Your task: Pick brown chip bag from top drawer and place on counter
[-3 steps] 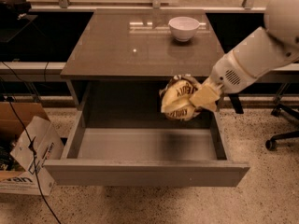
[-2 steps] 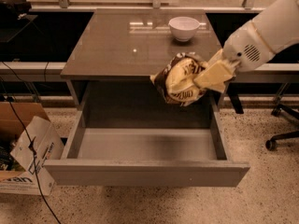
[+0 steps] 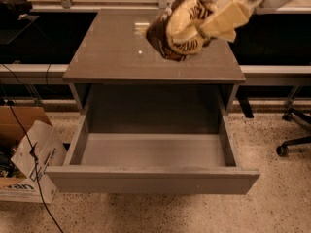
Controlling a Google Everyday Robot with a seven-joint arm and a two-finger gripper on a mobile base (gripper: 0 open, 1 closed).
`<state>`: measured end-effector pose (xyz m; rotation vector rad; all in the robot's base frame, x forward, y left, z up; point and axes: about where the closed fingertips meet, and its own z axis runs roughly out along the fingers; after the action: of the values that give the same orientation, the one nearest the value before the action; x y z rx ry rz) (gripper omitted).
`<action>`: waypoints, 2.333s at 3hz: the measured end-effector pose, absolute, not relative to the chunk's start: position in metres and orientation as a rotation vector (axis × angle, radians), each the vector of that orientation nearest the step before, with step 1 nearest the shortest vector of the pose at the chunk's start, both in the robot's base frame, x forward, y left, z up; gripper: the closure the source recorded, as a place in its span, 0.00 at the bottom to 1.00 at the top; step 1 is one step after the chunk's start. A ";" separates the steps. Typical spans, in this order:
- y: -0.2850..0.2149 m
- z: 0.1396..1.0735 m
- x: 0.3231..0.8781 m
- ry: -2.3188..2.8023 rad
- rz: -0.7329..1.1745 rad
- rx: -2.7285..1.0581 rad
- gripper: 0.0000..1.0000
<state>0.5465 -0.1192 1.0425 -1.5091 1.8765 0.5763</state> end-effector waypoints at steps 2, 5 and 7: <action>-0.086 1.057 0.624 1.867 0.461 -1.425 1.00; -0.064 1.011 0.630 1.925 0.499 -1.391 1.00; -0.036 0.955 0.663 1.967 0.515 -1.293 0.73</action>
Offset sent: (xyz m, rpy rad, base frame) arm 0.1259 0.0475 -0.0177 -0.0449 -0.0605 -0.1543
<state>0.6634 -0.0355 0.9546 -1.2925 1.9672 0.5150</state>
